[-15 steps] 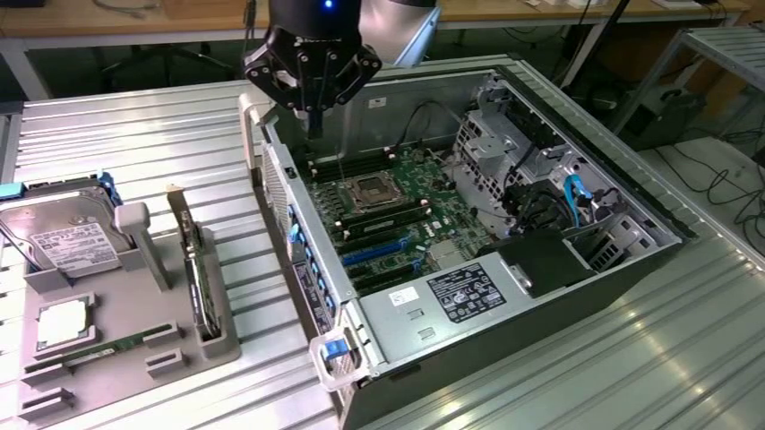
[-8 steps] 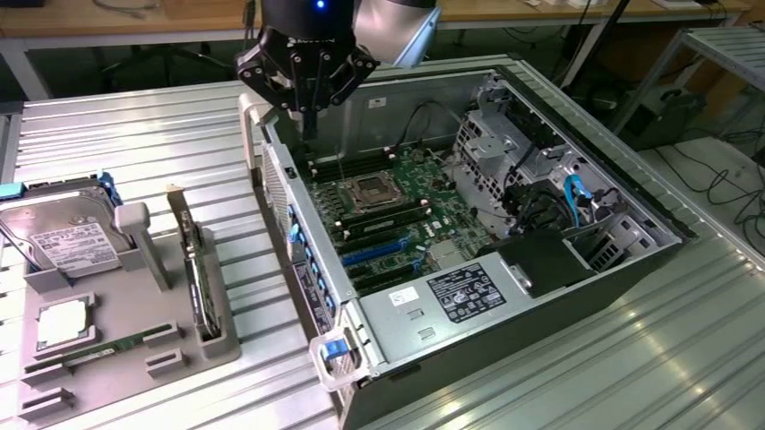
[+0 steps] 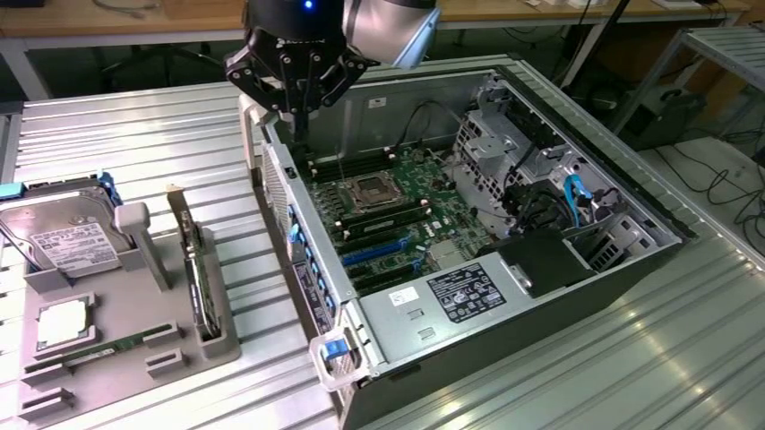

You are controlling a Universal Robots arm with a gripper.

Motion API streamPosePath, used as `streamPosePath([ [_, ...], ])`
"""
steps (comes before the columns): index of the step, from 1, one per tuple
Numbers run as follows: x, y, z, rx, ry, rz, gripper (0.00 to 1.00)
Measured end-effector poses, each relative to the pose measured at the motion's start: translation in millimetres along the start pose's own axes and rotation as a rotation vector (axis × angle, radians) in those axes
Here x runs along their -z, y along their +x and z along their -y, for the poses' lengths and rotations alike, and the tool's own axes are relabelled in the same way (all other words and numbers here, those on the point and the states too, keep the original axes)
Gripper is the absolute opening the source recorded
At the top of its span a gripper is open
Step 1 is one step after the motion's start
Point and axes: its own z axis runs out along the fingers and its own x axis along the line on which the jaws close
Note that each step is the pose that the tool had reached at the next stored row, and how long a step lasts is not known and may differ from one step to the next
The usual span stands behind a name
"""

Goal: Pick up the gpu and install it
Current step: 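Reach for the gpu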

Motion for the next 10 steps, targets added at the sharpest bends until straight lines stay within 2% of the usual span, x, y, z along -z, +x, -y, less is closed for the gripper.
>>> streamPosePath([
  [10,0.3,9.4,1.0,0.000,0.0000,0.0000,0.11],
])
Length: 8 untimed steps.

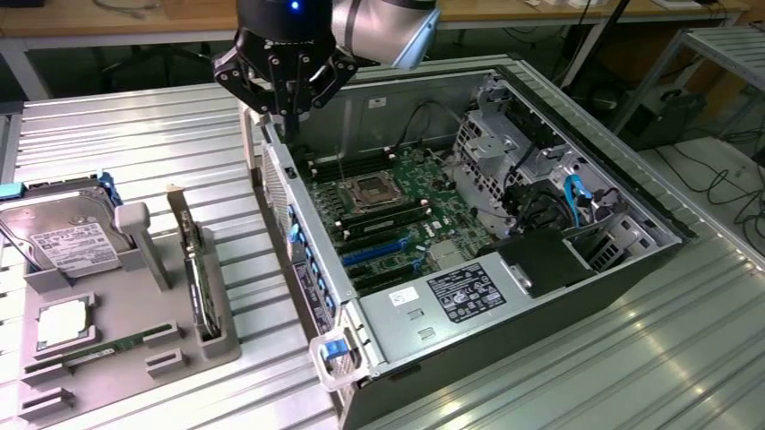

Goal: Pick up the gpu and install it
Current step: 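Reach for the gpu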

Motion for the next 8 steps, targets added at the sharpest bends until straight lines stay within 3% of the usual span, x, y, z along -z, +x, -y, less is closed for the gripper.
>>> streamPosePath([
  [8,0.2,7.0,1.0,0.000,0.0001,0.0000,0.11],
])
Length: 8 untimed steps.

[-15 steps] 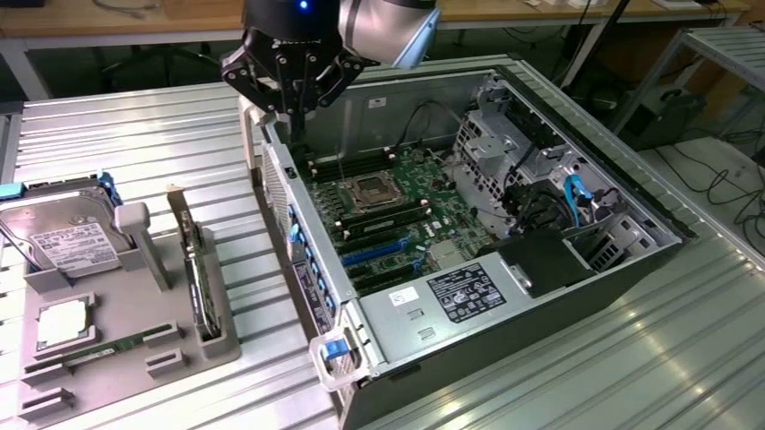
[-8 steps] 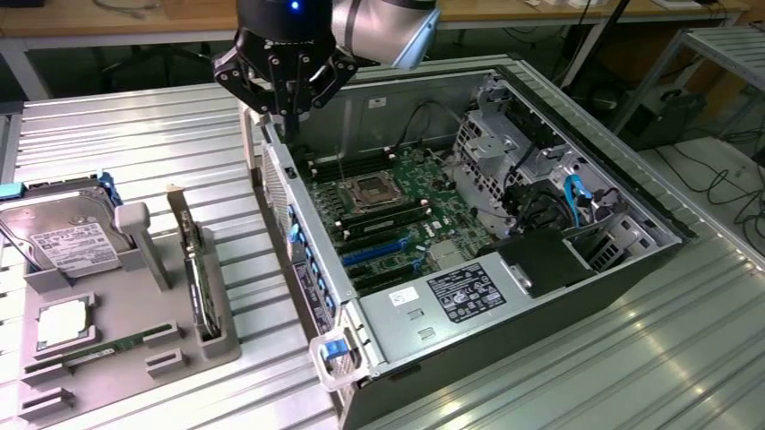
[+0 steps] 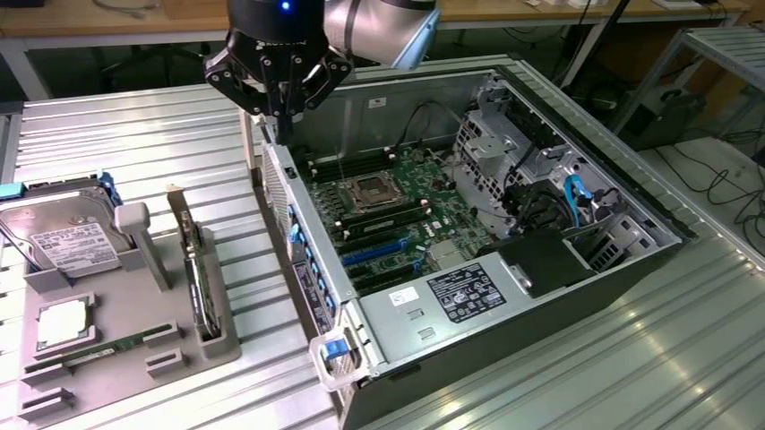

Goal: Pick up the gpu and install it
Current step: 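Reach for the gpu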

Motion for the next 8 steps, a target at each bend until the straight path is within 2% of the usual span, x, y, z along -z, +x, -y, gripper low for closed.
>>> streamPosePath([
  [8,0.2,6.1,0.8,0.000,0.0000,0.0000,0.11],
])
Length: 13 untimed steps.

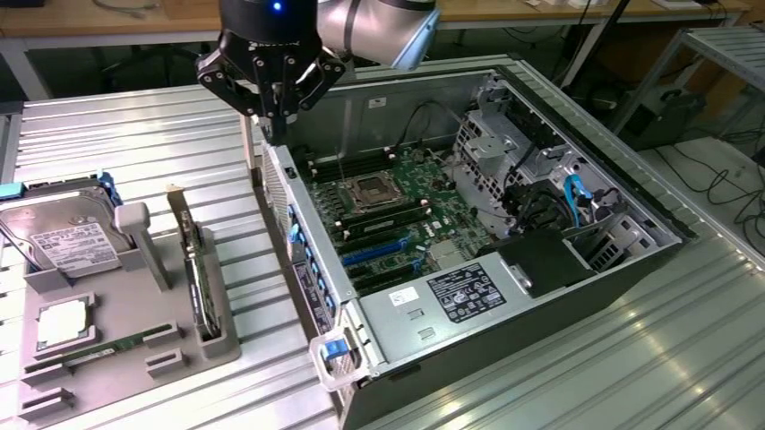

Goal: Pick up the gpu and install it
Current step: 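Reach for the gpu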

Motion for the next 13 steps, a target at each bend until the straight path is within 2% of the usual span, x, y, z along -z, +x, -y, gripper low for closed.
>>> streamPosePath([
  [13,0.5,17.8,4.2,0.000,-0.0001,0.0001,0.11],
])
